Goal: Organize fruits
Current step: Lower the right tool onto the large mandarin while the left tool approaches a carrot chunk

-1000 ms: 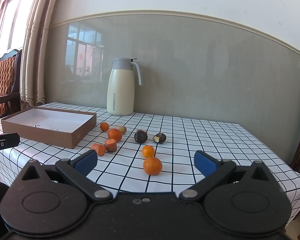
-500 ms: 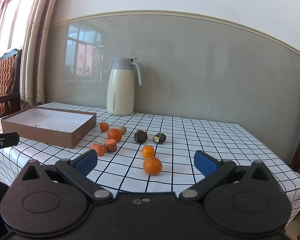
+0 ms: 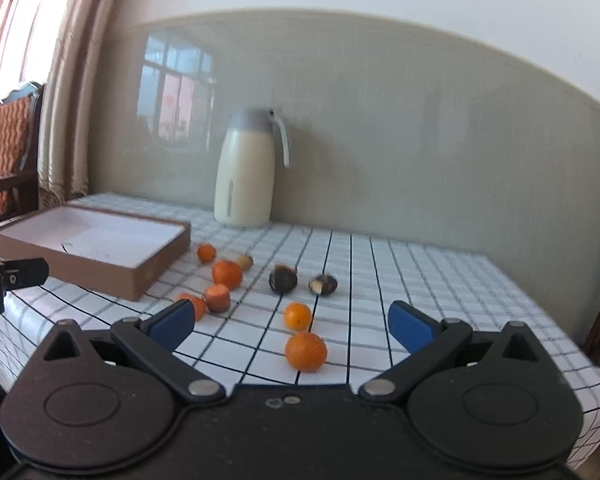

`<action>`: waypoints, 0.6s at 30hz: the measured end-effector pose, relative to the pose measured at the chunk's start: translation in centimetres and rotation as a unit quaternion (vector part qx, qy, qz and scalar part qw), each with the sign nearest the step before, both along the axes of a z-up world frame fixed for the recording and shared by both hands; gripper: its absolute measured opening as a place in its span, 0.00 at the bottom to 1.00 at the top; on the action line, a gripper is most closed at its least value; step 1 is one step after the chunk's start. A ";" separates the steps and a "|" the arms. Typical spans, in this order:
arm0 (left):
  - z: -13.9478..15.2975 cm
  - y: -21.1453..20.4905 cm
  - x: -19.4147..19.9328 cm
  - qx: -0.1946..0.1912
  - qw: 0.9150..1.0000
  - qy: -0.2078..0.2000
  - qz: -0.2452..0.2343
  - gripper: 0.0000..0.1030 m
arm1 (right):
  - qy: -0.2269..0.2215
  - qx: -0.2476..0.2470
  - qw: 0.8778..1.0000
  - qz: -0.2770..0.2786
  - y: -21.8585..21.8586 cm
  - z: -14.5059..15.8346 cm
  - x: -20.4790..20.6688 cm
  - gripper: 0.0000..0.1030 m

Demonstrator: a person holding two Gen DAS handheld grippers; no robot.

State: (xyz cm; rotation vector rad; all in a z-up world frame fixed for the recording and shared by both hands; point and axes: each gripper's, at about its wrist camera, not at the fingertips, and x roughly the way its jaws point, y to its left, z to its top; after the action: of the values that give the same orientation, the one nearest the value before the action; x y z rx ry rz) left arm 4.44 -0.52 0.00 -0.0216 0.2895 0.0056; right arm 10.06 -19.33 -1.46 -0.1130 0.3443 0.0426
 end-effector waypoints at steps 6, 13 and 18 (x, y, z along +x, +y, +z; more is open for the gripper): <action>-0.2 -2.1 1.2 0.027 0.999 -0.012 -0.029 1.00 | 0.004 -0.004 1.000 -0.005 -0.8 -0.7 1.0 0.94; -0.8 -4.1 3.4 0.029 0.998 -0.009 -0.051 1.00 | 0.012 -0.020 1.000 -0.005 -0.8 -1.4 2.8 0.91; -1.6 -5.1 5.1 0.037 0.997 0.007 -0.070 1.00 | 0.032 -0.019 0.999 0.001 -1.0 -2.0 4.3 0.75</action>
State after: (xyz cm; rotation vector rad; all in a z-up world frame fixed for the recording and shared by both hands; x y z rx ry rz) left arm 9.54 -5.65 -1.58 0.0726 0.3040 -0.1219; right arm 14.31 -20.30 -3.46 -0.1496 0.4081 0.0427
